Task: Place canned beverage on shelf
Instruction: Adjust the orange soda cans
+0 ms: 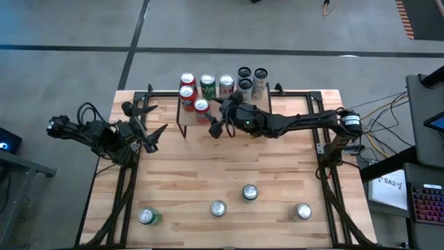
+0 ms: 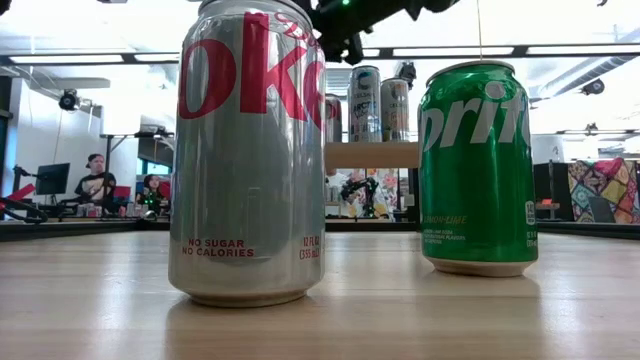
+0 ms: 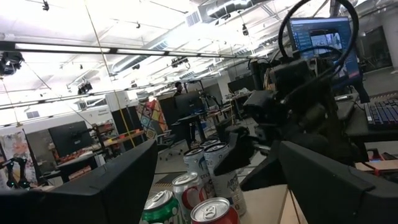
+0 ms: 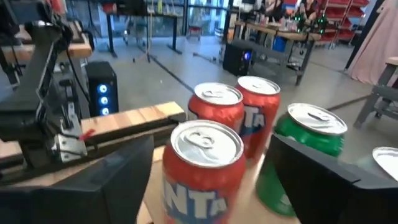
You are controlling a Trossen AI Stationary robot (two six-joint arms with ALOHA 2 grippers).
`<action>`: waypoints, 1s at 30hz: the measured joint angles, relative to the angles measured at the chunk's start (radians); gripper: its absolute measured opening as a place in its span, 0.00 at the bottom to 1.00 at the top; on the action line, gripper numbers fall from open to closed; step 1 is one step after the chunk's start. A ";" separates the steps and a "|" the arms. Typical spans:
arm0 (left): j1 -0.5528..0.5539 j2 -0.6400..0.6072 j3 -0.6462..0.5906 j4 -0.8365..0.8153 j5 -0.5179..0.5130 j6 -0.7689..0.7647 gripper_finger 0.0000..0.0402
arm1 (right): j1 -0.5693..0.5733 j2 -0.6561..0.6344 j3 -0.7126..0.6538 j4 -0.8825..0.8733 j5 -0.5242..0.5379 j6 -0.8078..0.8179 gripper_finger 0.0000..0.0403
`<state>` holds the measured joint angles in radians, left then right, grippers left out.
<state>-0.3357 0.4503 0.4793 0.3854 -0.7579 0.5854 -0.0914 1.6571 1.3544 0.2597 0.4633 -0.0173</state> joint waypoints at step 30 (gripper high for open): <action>0.000 0.002 0.000 -0.001 0.000 0.000 0.80 | -0.029 -0.041 0.074 -0.255 -0.017 0.020 0.03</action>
<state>-0.3356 0.4522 0.4793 0.3847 -0.7582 0.5858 -0.1207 1.6161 1.4288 0.0045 0.4467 0.0031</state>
